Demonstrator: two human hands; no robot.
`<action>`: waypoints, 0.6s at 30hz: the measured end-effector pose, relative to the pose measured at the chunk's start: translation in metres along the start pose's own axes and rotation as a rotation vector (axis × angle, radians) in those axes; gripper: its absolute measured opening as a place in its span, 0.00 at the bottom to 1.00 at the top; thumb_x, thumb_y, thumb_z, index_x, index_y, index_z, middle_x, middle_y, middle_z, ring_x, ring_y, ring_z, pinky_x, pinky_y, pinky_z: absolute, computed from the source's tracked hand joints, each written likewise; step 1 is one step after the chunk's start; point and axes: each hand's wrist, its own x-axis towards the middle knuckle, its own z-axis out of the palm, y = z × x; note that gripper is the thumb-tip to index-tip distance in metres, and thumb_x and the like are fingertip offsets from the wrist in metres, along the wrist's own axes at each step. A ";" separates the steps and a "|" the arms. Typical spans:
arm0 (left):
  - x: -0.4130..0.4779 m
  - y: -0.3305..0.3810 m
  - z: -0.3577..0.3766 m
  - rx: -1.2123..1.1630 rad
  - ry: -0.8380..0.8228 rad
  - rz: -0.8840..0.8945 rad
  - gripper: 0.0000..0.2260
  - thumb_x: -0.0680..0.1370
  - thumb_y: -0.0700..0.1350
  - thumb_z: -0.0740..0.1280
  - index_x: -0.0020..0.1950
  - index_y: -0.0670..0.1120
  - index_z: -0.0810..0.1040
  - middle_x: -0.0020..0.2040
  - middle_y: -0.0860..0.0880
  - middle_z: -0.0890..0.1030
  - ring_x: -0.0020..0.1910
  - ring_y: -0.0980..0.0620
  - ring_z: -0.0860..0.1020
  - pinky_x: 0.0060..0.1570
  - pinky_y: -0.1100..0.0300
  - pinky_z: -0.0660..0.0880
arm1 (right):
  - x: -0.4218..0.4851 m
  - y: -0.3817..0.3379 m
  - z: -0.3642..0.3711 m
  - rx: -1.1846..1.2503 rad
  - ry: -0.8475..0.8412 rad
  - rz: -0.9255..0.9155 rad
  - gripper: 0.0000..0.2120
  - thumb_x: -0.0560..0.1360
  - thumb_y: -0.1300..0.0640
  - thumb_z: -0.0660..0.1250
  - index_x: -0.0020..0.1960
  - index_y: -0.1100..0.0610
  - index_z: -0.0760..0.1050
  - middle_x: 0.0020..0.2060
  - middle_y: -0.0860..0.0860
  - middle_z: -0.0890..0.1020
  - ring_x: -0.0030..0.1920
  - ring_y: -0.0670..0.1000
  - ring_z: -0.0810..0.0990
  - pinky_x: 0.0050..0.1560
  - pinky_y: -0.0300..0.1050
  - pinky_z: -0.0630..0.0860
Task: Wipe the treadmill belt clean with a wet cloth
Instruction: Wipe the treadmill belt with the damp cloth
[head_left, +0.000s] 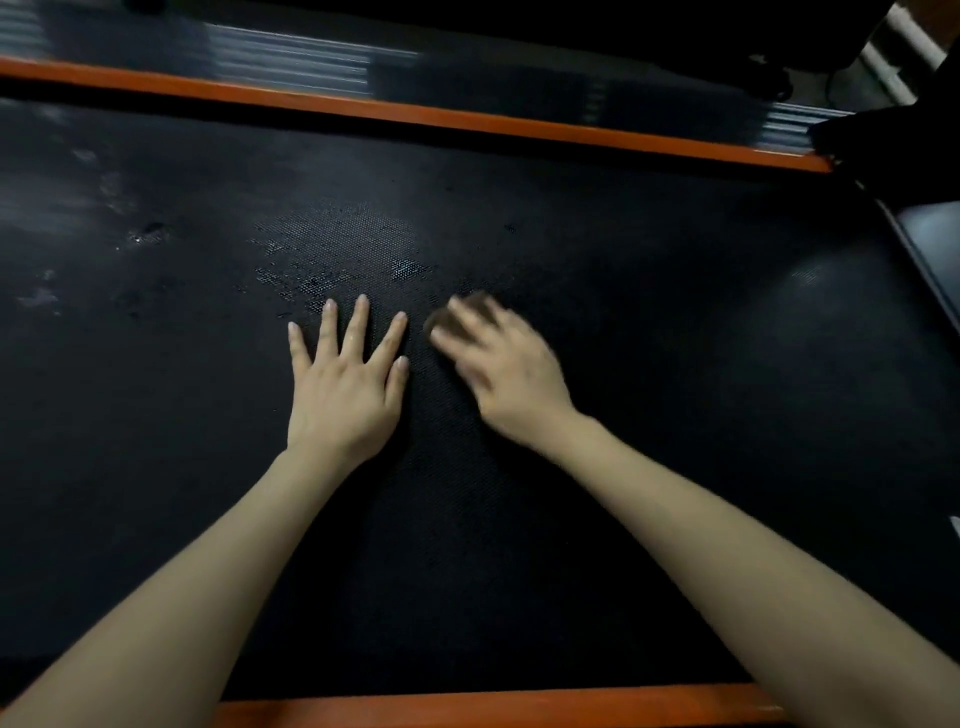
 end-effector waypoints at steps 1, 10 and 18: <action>0.000 0.000 0.000 -0.004 0.009 0.006 0.30 0.76 0.60 0.37 0.77 0.56 0.55 0.78 0.45 0.54 0.76 0.40 0.48 0.71 0.38 0.41 | -0.015 -0.003 -0.004 0.038 -0.060 -0.108 0.20 0.76 0.54 0.55 0.65 0.51 0.75 0.68 0.55 0.72 0.66 0.64 0.70 0.66 0.57 0.66; -0.002 0.003 0.001 -0.015 0.000 -0.011 0.22 0.82 0.56 0.45 0.77 0.56 0.53 0.78 0.45 0.51 0.77 0.41 0.46 0.72 0.38 0.39 | 0.027 0.103 -0.029 -0.081 0.062 0.604 0.19 0.80 0.55 0.56 0.70 0.51 0.68 0.73 0.54 0.65 0.71 0.62 0.61 0.71 0.56 0.59; 0.000 -0.003 -0.004 -0.057 -0.024 0.008 0.31 0.74 0.62 0.38 0.76 0.58 0.57 0.78 0.45 0.55 0.76 0.41 0.49 0.72 0.39 0.41 | -0.067 0.039 -0.034 0.070 -0.229 -0.379 0.20 0.76 0.56 0.57 0.68 0.50 0.70 0.70 0.54 0.68 0.71 0.61 0.65 0.70 0.55 0.60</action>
